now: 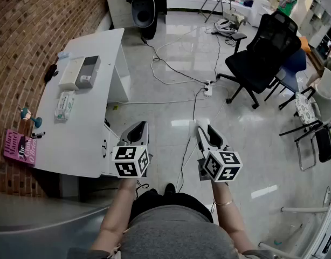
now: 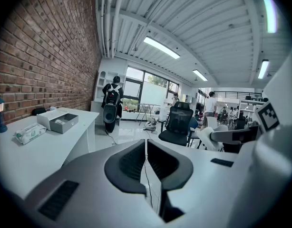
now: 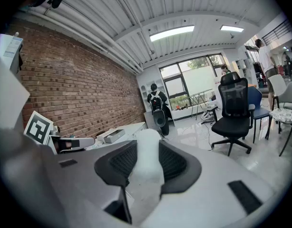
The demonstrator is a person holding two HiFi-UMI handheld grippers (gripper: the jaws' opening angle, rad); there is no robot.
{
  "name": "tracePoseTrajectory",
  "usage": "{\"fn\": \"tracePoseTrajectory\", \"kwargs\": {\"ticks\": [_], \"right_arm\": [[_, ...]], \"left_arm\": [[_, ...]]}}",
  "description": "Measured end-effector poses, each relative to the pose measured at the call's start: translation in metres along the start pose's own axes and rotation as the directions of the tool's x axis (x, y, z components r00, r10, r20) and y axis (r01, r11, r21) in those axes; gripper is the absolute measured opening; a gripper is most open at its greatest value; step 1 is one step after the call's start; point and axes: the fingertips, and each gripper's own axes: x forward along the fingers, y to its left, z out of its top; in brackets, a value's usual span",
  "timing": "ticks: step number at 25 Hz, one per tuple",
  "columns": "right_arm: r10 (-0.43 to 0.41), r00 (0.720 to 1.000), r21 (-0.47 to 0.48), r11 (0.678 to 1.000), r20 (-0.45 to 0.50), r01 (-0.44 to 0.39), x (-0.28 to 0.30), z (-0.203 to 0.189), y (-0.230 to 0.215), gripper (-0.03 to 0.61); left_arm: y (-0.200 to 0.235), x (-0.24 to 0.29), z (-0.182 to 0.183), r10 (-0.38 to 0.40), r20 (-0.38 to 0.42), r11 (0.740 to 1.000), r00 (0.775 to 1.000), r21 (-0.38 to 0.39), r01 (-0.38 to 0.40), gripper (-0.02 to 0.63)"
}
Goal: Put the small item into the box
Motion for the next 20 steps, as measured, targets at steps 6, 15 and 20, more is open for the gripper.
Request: {"fn": "tracePoseTrajectory", "kwargs": {"ticks": [6,15,20], "right_arm": [[0.023,1.0,0.053,0.998,-0.01,-0.022,0.003,-0.006,-0.005,0.15],[0.033,0.998,0.075,0.997,-0.052,-0.03,0.013,-0.014,-0.013,0.15],[0.045,0.997,0.097,0.995,-0.061,-0.039,0.029,-0.014,-0.012,0.15]], "left_arm": [[-0.003,0.005,-0.002,0.008,-0.008,1.0,1.0,0.003,-0.008,0.031],[0.0,0.012,-0.001,0.028,-0.011,1.0,1.0,-0.006,-0.028,0.031],[0.011,0.024,-0.001,0.043,-0.03,0.999,0.999,-0.008,-0.043,0.031]]}}
